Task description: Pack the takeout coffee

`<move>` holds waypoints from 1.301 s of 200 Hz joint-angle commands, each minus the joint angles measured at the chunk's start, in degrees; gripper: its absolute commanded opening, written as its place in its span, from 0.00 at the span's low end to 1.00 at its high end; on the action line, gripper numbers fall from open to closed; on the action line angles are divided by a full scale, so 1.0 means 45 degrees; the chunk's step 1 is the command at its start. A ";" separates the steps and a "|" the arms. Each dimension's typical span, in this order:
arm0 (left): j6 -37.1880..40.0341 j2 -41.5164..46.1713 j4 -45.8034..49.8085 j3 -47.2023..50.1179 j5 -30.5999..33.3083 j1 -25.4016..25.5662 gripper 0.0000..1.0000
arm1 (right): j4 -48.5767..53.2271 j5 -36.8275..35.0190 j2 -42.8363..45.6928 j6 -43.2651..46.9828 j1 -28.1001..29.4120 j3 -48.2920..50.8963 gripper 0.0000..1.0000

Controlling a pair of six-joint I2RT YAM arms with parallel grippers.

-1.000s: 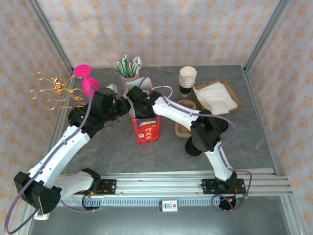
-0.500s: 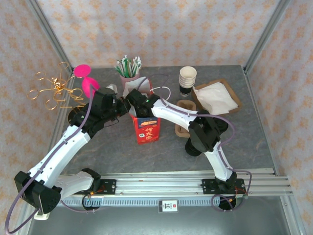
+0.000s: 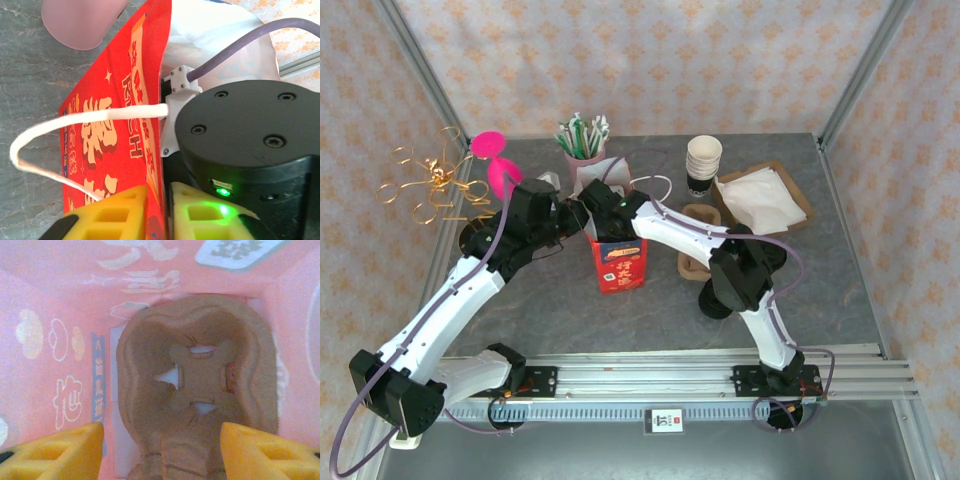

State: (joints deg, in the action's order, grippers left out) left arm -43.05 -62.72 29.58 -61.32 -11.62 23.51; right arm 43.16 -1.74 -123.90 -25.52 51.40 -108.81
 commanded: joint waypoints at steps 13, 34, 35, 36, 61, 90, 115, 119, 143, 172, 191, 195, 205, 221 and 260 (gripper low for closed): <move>0.0172 -0.0085 0.0197 0.0003 0.0098 -0.0113 0.22 | 0.0633 -0.0503 0.1085 -0.0028 0.0204 -0.0819 0.68; 0.0172 -0.0084 0.0203 -0.0029 0.0064 -0.0117 0.23 | 0.0827 -0.0528 0.1320 -0.0086 0.0219 -0.1003 0.69; 0.0172 -0.0075 0.0203 -0.0027 0.0073 -0.0121 0.23 | 0.0853 -0.0530 0.1321 -0.0088 0.0219 -0.1028 0.69; 0.0162 -0.0080 0.0203 -0.0026 0.0077 -0.0124 0.23 | 0.0875 -0.0531 0.1321 -0.0090 0.0219 -0.1041 0.69; 0.0124 -0.0037 0.0262 -0.0104 0.0149 -0.0138 0.23 | 0.1356 -0.0494 0.1394 -0.0107 0.0246 -0.1516 0.69; 0.0118 -0.0031 0.0262 -0.0143 0.0139 -0.0126 0.23 | 0.1817 -0.0502 0.1575 -0.0188 0.0297 -0.2016 0.67; 0.0105 -0.0042 0.0273 -0.0233 0.0164 -0.0126 0.24 | 0.2095 -0.0537 0.1777 -0.0205 0.0297 -0.2347 0.63; 0.0130 -0.0037 0.0274 -0.0240 0.0160 -0.0127 0.25 | 0.2137 -0.0500 0.1786 -0.0196 0.0296 -0.2431 0.61; 0.0150 -0.0099 0.0323 -0.0324 0.0184 -0.0141 0.28 | 0.2269 -0.0433 0.2058 -0.0198 0.0296 -0.2714 0.58; 0.0132 -0.0049 0.0322 -0.0513 0.0143 -0.0127 0.31 | 0.2457 -0.0265 0.2334 -0.0152 0.0309 -0.3002 0.52; 0.0171 -0.0027 0.0438 -0.0633 0.0239 -0.0126 0.32 | 0.2660 -0.0174 0.2442 -0.0180 0.0331 -0.3248 0.51; 0.0172 -0.0018 0.0461 -0.0650 0.0209 -0.0131 0.33 | 0.2674 -0.0111 0.2483 -0.0175 0.0326 -0.3297 0.50; 0.0134 0.0020 0.0423 -0.0692 0.0107 -0.0126 0.36 | 0.2731 0.0015 0.2558 -0.0198 0.0335 -0.3414 0.49; 0.0093 0.0146 0.0324 -0.0673 0.0055 -0.0129 0.37 | 0.2716 0.0173 0.2717 -0.0215 0.0356 -0.3532 0.47; 0.0079 0.0279 0.0467 -0.0924 -0.0006 -0.0165 0.41 | 0.2944 0.0317 0.2915 -0.0268 0.0348 -0.3954 0.42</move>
State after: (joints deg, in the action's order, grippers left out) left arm -43.00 -62.61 30.44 -63.83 -11.57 23.46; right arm 55.05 -1.48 -113.91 -26.20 52.36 -123.09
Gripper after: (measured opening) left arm 0.402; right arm 0.445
